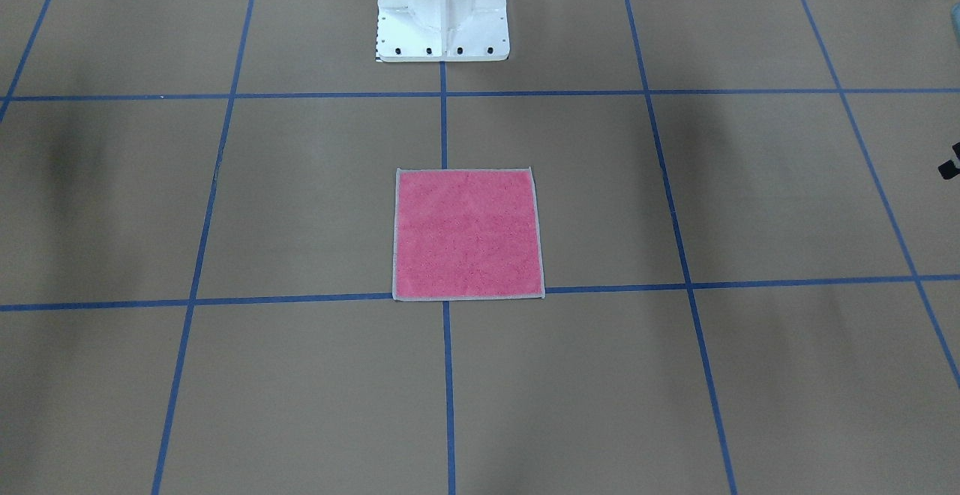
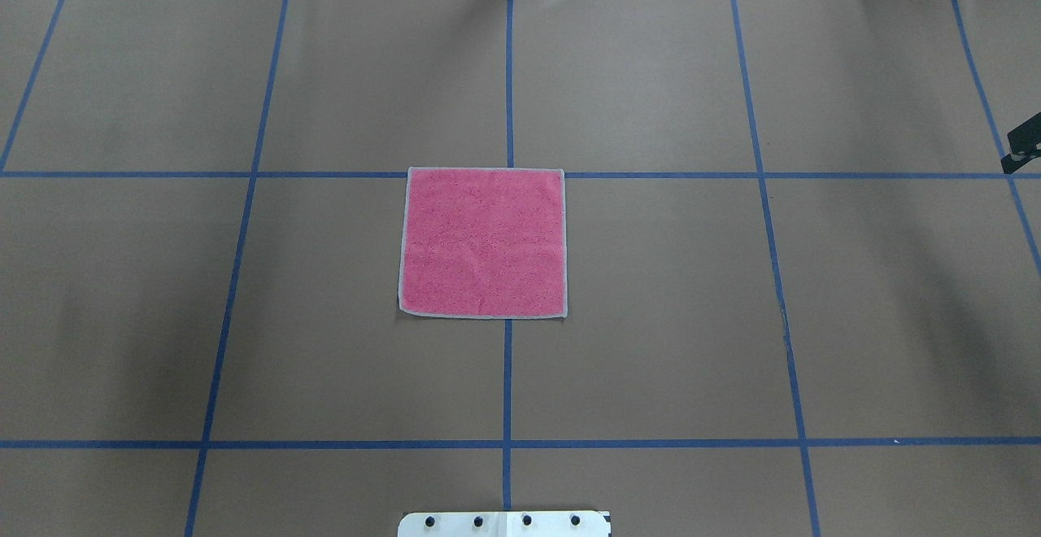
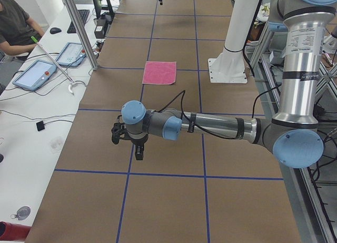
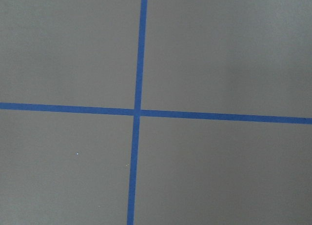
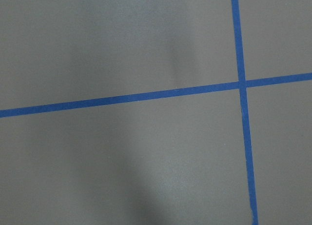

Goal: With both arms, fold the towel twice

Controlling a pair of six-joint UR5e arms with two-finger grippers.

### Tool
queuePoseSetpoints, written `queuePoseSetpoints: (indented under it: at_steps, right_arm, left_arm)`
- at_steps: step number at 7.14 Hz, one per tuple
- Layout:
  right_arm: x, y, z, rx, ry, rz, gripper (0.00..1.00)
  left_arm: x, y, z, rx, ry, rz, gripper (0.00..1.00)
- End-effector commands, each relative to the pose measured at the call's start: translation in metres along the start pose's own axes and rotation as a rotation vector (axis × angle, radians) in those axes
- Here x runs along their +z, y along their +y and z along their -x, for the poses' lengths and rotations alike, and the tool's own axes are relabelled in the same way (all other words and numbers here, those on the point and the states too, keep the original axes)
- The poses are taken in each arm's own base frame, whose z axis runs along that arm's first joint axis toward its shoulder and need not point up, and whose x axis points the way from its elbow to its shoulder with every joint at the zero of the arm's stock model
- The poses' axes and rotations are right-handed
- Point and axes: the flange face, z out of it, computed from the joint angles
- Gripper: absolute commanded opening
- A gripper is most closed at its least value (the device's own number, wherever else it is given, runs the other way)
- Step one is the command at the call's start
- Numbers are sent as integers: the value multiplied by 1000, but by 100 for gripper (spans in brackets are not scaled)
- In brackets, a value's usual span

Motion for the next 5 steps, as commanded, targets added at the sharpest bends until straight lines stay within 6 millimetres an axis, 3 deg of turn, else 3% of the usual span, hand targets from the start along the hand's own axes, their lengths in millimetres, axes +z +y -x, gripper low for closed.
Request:
queuePoseSetpoints:
  at_steps: [1,2,3,4,5]
  right_arm:
    - [6,19,56,-99,-59,35,100]
    - [10,31,86,-68,-84,58,100]
    - [17,55,148,-35,-106,70,100]
    - [23,72,194,-3,-156,67,100]
    - [33,90,228,26,-217,63,100]
  left_arm:
    - [15,3,-46,-24,50,-14,100]
    - [16,5,-67,-54,68,-22,100]
    - [14,7,-77,-55,74,-21,100]
    - [20,8,-85,-76,79,-7,100]
    - [26,8,-95,-88,85,6,100]
